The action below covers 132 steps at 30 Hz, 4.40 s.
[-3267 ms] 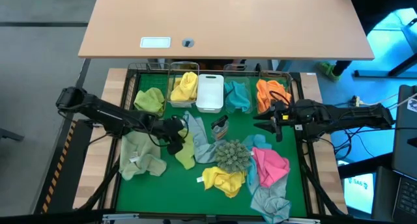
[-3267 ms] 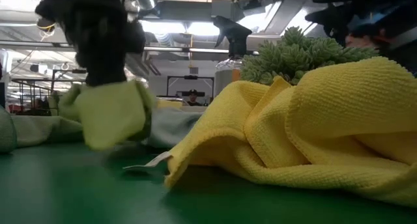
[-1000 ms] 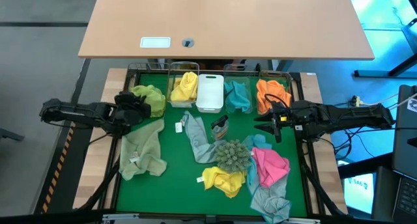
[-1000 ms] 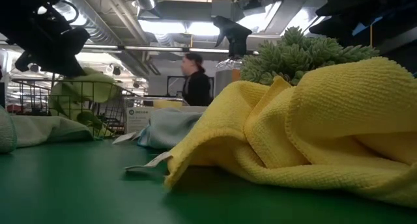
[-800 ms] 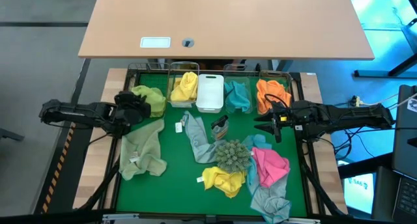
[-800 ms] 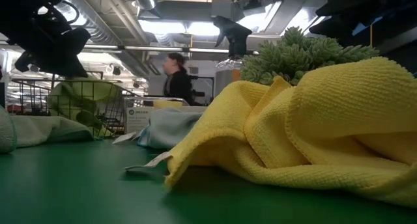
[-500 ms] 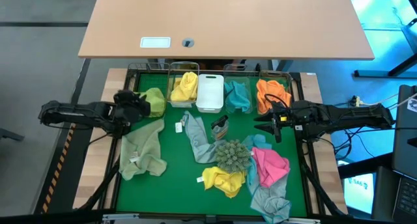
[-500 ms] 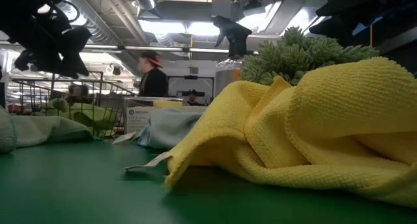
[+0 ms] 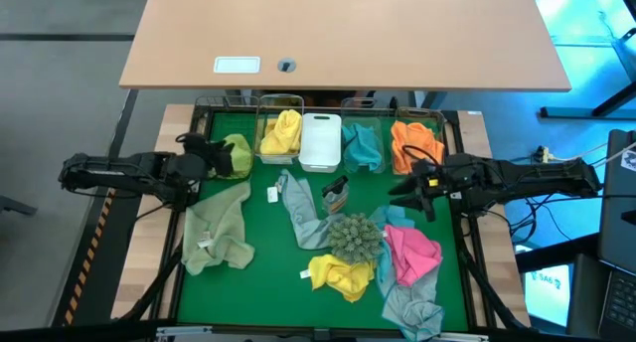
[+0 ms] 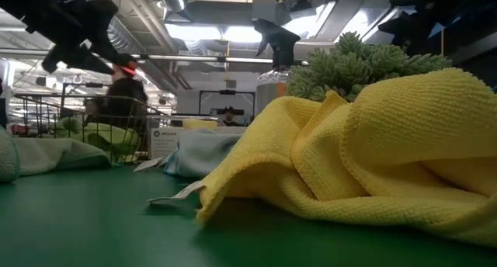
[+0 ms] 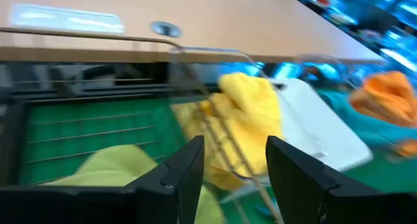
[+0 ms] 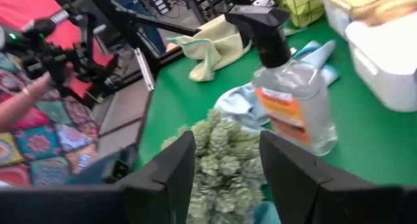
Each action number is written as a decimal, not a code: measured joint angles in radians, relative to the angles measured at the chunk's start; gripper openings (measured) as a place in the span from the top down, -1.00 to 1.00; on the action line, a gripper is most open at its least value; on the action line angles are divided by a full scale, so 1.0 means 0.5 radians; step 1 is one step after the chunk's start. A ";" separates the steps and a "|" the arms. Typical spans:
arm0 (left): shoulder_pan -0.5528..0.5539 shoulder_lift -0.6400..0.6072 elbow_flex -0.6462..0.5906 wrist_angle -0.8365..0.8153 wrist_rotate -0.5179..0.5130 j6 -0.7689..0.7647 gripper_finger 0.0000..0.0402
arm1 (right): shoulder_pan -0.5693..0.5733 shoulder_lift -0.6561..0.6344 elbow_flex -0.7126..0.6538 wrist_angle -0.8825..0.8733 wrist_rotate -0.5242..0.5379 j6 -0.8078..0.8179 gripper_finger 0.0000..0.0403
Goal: Sort microfiber towel by color & place in baskets
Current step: Put the pink microfiber towel into the white bin
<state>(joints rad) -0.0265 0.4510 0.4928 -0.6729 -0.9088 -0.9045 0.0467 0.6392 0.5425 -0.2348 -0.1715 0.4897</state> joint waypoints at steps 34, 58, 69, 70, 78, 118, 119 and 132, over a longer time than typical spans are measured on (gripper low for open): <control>0.000 0.045 0.001 0.120 0.290 0.155 0.22 | 1.090 0.751 0.003 -0.433 0.061 1.278 0.15; 0.000 0.134 0.001 0.121 0.290 0.157 0.22 | 1.083 1.394 0.007 -0.422 0.006 1.278 0.33; 0.000 0.134 0.001 0.121 0.290 0.156 0.22 | 1.085 1.310 -0.003 -0.427 -0.011 1.265 0.94; 0.000 0.134 0.001 0.121 0.290 0.156 0.22 | 1.086 1.286 -0.003 -0.428 -0.011 1.268 0.91; 0.000 0.134 0.001 0.121 0.290 0.155 0.22 | 1.086 1.072 -0.003 -0.425 -0.012 1.278 0.93; -0.001 0.134 0.001 0.122 0.289 0.155 0.22 | 1.083 -0.298 0.002 0.561 1.460 0.175 0.98; -0.001 0.134 0.001 0.122 0.289 0.155 0.22 | 1.083 -0.287 0.002 0.625 1.462 0.092 0.98; -0.001 0.134 0.001 0.123 0.288 0.155 0.22 | 0.688 -0.061 0.002 1.033 1.210 -0.368 0.98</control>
<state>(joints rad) -0.0269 0.5182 0.4931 -0.6113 -0.7647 -0.8272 0.3906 0.6089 0.5434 0.2818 0.4335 0.3059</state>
